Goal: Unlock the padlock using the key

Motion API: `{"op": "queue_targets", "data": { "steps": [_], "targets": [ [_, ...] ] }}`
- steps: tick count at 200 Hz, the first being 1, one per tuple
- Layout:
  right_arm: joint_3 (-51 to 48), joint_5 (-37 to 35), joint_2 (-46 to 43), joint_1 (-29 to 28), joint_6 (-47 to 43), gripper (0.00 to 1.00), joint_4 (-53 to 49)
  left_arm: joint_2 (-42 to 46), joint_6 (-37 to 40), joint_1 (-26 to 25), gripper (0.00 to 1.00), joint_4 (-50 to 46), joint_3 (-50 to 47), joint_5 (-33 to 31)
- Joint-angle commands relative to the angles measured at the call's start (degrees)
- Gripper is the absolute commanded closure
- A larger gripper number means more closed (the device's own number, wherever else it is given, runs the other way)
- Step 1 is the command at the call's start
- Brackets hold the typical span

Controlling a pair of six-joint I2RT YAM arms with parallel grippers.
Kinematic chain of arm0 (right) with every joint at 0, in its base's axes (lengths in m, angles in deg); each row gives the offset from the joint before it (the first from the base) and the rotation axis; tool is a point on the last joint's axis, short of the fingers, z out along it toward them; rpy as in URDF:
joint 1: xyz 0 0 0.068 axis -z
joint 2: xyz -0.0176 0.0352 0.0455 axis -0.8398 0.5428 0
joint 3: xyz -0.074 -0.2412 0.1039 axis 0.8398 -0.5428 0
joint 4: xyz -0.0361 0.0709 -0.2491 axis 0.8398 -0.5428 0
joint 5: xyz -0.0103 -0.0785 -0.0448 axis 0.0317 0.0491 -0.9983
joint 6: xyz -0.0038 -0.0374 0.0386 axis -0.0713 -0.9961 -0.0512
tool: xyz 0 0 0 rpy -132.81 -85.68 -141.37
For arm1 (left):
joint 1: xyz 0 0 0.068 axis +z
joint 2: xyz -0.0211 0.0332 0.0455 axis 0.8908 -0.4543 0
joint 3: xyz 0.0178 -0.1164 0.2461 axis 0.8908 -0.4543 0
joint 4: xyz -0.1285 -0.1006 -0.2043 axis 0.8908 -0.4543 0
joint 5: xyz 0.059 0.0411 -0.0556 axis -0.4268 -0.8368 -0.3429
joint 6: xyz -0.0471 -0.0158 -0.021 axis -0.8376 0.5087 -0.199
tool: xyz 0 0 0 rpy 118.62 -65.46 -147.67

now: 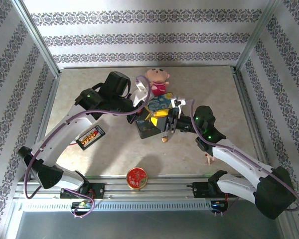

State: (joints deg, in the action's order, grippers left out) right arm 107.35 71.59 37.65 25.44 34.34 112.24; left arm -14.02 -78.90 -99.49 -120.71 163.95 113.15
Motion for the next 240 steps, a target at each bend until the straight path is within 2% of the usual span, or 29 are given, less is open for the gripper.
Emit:
{"op": "queue_targets", "data": {
  "steps": [1, 67, 132, 198, 240],
  "targets": [
    [2.39, 3.52, 0.57, -0.72, -1.35, 0.52, 3.59, 1.44, 0.16, -0.42, 1.00, 2.26, 0.06, 1.19],
    [4.72, 7.19, 3.73, -1.74, -1.54, 0.63, 4.06, 1.82, -1.94, 0.12, 1.00, 5.32, -0.49, 3.98],
    [3.60, 6.09, 2.68, -1.41, -1.74, 0.72, 4.39, 3.56, -3.28, 1.60, 1.00, 6.77, -2.38, 4.35],
    [2.53, 5.66, 0.96, -0.93, -1.42, 0.91, 4.57, 3.76, -4.32, 2.58, 1.00, 8.50, -3.42, 5.20],
    [2.00, 5.40, 0.76, -0.75, -1.25, 0.92, 4.65, 4.03, -6.37, 3.29, 1.00, 11.01, -4.44, 6.36]
  ]
}}
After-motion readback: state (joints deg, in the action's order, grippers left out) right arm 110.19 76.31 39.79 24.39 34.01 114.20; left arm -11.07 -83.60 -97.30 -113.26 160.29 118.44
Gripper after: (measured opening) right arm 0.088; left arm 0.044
